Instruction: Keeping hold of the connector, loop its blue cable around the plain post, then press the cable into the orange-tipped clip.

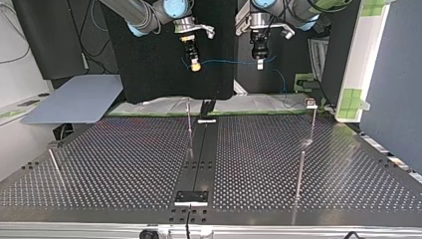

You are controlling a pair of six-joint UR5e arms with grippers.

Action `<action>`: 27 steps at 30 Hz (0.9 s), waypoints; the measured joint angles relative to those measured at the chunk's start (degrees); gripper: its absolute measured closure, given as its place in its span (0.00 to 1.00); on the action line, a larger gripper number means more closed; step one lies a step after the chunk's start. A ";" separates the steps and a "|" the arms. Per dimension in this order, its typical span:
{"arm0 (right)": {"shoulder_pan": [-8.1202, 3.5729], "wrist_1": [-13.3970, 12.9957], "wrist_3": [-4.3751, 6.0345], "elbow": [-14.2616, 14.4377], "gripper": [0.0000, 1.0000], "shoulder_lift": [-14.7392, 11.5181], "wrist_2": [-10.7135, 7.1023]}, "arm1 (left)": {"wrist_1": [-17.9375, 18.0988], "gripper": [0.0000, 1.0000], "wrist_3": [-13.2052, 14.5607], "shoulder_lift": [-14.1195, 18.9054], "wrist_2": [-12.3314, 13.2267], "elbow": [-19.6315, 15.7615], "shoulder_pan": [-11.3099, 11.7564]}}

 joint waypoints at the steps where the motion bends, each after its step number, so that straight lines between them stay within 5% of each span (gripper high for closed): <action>1: 0.00 0.00 0.00 0.00 1.00 0.00 0.00 | 0.00 1.00 0.00 0.00 0.00 0.00 0.00; 8: -0.04 0.04 0.04 0.04 1.00 -0.04 -0.05 | 0.01 1.00 -0.02 -0.10 0.09 -0.03 0.02; 11: -0.89 0.89 0.90 0.89 1.00 -0.89 -0.90 | -0.35 1.00 -0.38 0.28 0.70 0.48 -0.13; 20: -5.00 5.01 5.01 2.90 1.00 -5.01 -5.02 | -4.37 1.00 -3.08 4.32 1.02 1.40 -0.07; 27: -8.48 9.20 9.20 0.69 1.00 -9.19 -9.19 | -7.94 1.00 -4.45 7.89 -0.99 3.32 0.62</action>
